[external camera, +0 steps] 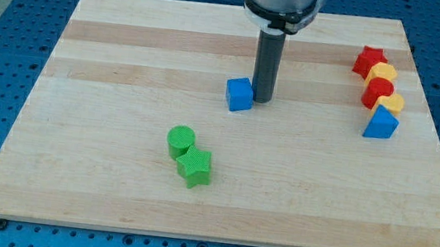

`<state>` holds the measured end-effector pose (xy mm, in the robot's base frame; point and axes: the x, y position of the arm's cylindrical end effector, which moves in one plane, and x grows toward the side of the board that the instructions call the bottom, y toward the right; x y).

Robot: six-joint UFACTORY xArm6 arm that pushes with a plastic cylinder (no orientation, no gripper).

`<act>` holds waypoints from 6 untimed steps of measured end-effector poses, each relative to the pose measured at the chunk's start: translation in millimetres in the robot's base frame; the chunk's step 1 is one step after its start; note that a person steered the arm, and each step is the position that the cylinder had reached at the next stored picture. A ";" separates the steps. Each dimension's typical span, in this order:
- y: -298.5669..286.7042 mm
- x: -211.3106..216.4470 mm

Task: Slide the blue triangle down and left

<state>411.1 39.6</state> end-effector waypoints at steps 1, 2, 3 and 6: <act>56.8 22.5; 102.0 50.3; 106.0 79.4; 221.0 36.8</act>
<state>447.9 260.6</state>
